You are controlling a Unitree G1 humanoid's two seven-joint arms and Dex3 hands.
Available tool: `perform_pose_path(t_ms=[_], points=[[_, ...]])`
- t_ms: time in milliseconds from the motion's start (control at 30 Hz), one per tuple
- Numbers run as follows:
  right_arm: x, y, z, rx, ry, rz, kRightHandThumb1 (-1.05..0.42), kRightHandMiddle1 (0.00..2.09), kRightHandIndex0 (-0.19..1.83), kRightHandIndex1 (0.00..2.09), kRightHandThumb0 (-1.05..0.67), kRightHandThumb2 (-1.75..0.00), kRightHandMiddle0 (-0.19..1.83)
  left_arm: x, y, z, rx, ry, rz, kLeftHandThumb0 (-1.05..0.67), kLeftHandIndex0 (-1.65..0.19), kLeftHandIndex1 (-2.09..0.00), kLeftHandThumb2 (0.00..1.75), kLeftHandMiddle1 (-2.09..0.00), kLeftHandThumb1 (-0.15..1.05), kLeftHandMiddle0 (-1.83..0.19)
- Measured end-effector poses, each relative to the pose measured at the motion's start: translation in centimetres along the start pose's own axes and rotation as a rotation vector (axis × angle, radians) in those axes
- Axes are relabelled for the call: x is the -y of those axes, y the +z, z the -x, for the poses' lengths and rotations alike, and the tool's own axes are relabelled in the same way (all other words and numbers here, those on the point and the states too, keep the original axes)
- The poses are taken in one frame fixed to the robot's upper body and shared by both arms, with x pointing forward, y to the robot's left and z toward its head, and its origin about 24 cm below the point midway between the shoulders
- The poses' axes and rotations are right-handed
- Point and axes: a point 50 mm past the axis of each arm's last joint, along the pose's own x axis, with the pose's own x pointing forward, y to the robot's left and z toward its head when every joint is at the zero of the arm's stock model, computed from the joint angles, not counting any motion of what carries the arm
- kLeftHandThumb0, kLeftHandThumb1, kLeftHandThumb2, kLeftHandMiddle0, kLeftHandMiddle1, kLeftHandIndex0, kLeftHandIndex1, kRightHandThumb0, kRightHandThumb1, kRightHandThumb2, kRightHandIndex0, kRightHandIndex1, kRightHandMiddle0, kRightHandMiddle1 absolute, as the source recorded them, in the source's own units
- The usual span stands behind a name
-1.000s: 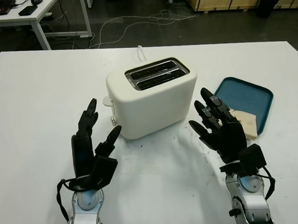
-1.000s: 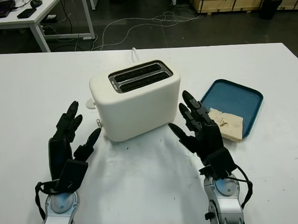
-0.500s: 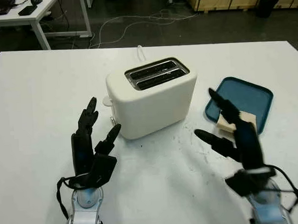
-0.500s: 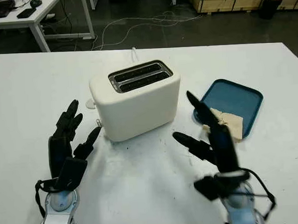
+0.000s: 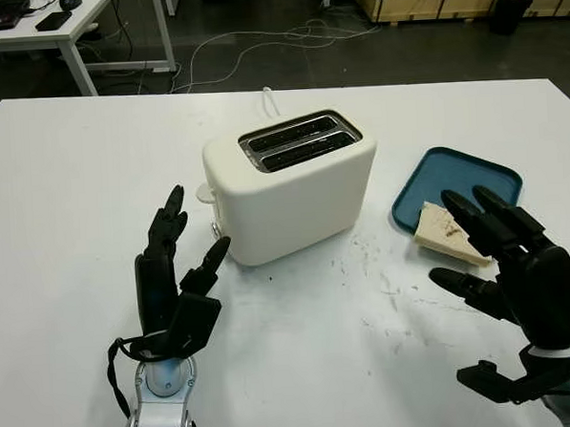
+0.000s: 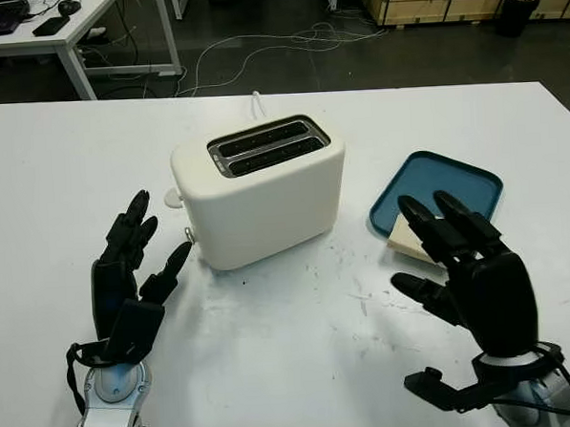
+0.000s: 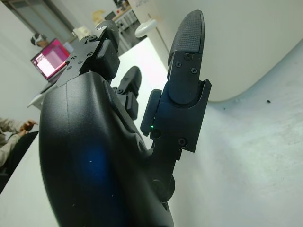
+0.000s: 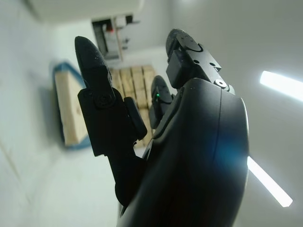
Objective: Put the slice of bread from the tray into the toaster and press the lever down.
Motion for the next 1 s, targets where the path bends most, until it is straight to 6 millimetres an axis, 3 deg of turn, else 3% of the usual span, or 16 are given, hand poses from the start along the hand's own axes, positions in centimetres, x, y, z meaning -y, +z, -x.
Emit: perform_pose_path(t_ms=[400,1000], points=[[-2.2,-2.9,-0.3,-0.084,0.091,0.234,-0.75,0.0,0.36,0.0,-0.44,0.0,0.4,0.0,0.2,0.3,0.004,-0.006,0.004,-0.62,-0.32,0.0,0.19,-0.3,0.92,-0.31],[-4.1,-4.5,-0.2,-0.105,0.101,0.31,-0.8,0.0,0.33,0.0,-0.44,-0.01,0.35,0.1,0.2,0.3,-0.013,-0.021,-0.004,-0.64,-0.34,-0.01,0.18,-0.3,0.92,-0.33]])
